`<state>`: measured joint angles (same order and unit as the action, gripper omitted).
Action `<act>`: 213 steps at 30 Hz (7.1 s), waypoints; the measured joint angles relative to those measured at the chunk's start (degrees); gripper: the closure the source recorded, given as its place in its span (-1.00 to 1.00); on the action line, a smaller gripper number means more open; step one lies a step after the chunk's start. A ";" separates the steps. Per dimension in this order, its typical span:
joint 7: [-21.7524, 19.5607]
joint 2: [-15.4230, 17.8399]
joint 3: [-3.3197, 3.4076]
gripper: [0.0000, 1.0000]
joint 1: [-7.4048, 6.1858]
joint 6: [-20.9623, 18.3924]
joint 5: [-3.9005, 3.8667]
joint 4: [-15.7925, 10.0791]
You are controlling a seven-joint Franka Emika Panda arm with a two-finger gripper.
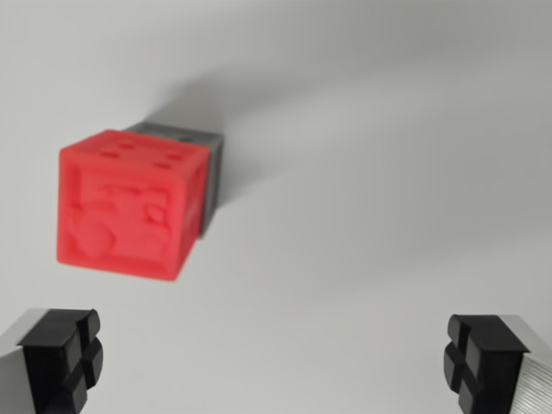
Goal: Destack cube
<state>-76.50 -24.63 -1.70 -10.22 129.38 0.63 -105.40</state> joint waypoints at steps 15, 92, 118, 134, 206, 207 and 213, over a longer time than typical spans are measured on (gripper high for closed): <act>-10.16 -7.31 0.69 -1.00 -4.34 2.74 -0.48 4.86; -15.13 -16.52 1.61 1.00 -6.87 8.60 -0.52 8.62; -15.13 -10.90 1.61 1.00 -6.87 3.52 -0.52 8.15; -15.13 -6.45 1.61 1.00 -6.87 -1.44 -0.52 8.77; -13.59 2.71 2.81 1.00 0.18 11.84 -0.18 -14.19; -13.53 2.80 2.82 1.00 0.30 12.07 -0.18 -14.50; -13.25 3.40 2.87 1.00 1.13 13.25 -0.14 -16.24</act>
<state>-89.75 -21.23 1.18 -9.09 142.62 0.49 -121.64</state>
